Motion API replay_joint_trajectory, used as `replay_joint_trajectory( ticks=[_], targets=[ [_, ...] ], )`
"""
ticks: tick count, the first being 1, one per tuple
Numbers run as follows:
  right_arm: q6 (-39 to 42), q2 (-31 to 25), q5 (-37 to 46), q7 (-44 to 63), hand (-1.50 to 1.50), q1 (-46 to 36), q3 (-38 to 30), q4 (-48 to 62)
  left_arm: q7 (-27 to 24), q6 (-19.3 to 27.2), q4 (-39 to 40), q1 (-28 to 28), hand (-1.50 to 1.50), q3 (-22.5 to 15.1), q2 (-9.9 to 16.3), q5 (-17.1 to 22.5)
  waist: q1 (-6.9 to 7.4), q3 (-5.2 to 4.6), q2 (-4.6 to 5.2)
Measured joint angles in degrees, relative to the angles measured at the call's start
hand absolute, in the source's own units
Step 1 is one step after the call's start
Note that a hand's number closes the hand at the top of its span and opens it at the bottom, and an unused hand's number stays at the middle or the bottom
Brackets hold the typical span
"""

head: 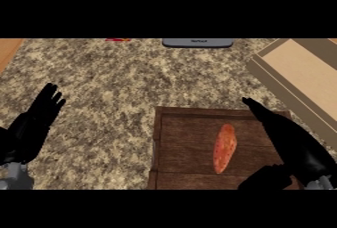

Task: Pick the sweet potato from the tray and place it in the cardboard box

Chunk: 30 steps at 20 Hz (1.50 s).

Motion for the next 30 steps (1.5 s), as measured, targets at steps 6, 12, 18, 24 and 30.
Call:
replay_joint_trajectory(
  ticks=[6, 12, 18, 24, 30],
  targets=[
    [0.32, 1.44, 1.77, -1.03, -1.5, 1.21, 1.52, 1.26, 0.37, -0.01, -1.13, 0.62, 0.0, 0.33, -0.55, -0.59, -0.42, 0.06, -0.08],
    [0.89, 4.62, 4.41, -1.33, -1.5, -0.86, 1.68, 2.74, 0.4, -0.86, -0.79, 0.44, 0.0, 1.32, -0.84, -0.78, -0.46, 0.07, -0.06],
    [2.1, 6.26, 6.82, -1.4, -1.5, -2.67, 2.88, 5.04, -0.11, -1.47, -1.43, 2.1, 0.0, 1.41, -1.6, -1.34, -0.38, 0.06, -0.1],
    [3.01, 7.96, 7.79, -1.75, -1.5, -3.1, 3.69, 8.28, 0.74, -1.71, -1.73, 1.58, 0.0, 2.13, -1.61, -1.28, -0.46, 0.06, -0.06],
    [3.16, 9.44, 8.65, -0.94, -1.5, -3.54, 4.17, 10.69, 0.88, -2.37, -1.49, 1.56, 0.0, 2.76, -1.66, -1.23, -0.49, 0.06, -0.09]
  ],
)
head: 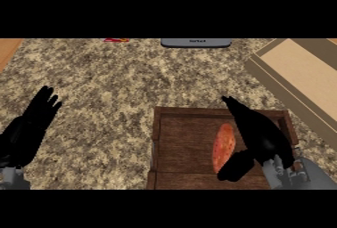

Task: Pick the sweet potato from the tray and place it in the cardboard box

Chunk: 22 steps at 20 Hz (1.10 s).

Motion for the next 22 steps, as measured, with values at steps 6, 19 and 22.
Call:
replay_joint_trajectory(
  ticks=[6, 19, 22],
  targets=[
    [0.43, 0.67, 1.1, -0.38, -1.5, 0.2, 0.34, 2.59, 0.39, -0.42, -0.35, -0.04, 0.0, 0.52, 0.06, -0.25, -0.03, 0.01, 0.0],
    [2.07, 3.91, 3.3, -2.63, -1.5, 1.95, 1.04, 7.6, 0.75, -1.49, 1.21, -1.72, 0.0, 1.73, -0.28, -0.59, -0.09, 0.02, 0.04],
    [2.35, 4.35, 4.1, -3.15, -1.5, 3.17, 1.06, 8.14, 0.87, -0.94, 0.12, -0.79, 0.0, 1.23, -1.12, -1.42, -0.08, 0.03, 0.02]
  ],
)
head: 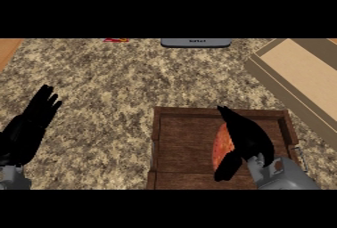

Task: Pick the sweet potato from the tray and place it in the cardboard box

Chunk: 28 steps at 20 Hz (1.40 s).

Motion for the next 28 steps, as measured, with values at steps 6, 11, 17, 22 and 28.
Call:
replay_joint_trajectory(
  ticks=[6, 11, 17, 22, 28],
  targets=[
    [0.74, 1.42, 1.76, -0.69, -1.5, 0.86, -0.95, 1.26, -0.28, -1.35, 0.04, 0.47, 0.0, 1.1, 0.2, 0.32, -0.01, 0.01, 0.02],
    [1.09, 3.09, 5.67, -2.43, 1.5, 1.22, -2.04, 2.48, -0.45, -1.68, 0.33, 0.25, 0.0, 1.41, -0.51, -0.25, -0.11, -0.13, -0.17],
    [2.36, 3.95, 10.72, -6.53, 1.5, 2.92, -3.51, 1.88, 0.85, -1.8, -0.73, 0.21, 0.0, 1.97, -1.37, -0.59, -0.08, -0.2, -0.3],
    [3.51, 5.6, 14.34, -8.7, 1.5, 2.73, -4.94, 3.45, -0.08, -1.97, -0.59, 0.57, 0.0, 1.98, -2.43, -1.92, -0.14, -0.27, -0.39],
    [7.48, 0.72, 12.72, -24.77, 1.5, -4.66, -8.93, 14.03, 0.82, -2.31, -0.58, -0.92, 0.0, 2.02, -2.22, -1.87, 0.9, -0.22, -0.21]
  ],
)
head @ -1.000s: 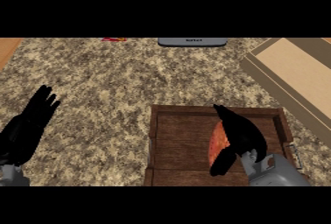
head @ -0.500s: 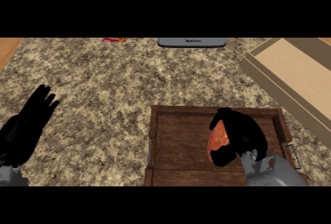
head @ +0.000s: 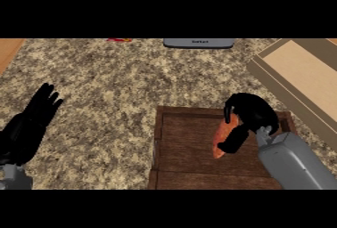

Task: Pick the sweet potato from the tray and place it in the cardboard box

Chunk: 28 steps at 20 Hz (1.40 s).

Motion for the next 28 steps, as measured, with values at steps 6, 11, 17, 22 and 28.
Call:
replay_joint_trajectory(
  ticks=[6, 11, 17, 22, 28],
  targets=[
    [-2.69, -1.79, 5.53, -12.23, 1.5, -7.06, -1.92, 13.52, 0.01, -0.09, -0.13, 0.38, 0.0, -0.4, -0.74, -0.6, -0.03, 0.15, 0.26],
    [-3.57, -3.15, 8.32, -13.77, 1.5, -8.72, -4.17, 10.07, 0.81, 0.01, -0.86, 0.37, 0.0, 0.41, -0.52, -0.56, -0.68, 0.22, 0.2],
    [-1.94, -4.56, 8.68, -9.61, 1.5, -11.4, -7.89, -2.34, 0.77, -0.29, -1.19, 1.43, 0.0, 0.64, -0.9, -0.48, -1.37, 0.21, -0.05],
    [-0.77, -5.38, 9.9, -2.57, 1.5, -15.06, -12.51, -10.4, 0.26, 0.03, -0.73, 1.48, 0.0, 0.61, -1.29, -1.21, -1.47, 0.2, -0.06],
    [0.75, -8.34, 11.15, 1.68, 1.5, -19.76, -19.99, -10.62, -0.45, -0.73, 0.07, 1.37, 0.0, 0.84, -1.35, -1.2, -1.05, 0.21, 0.13]
  ],
)
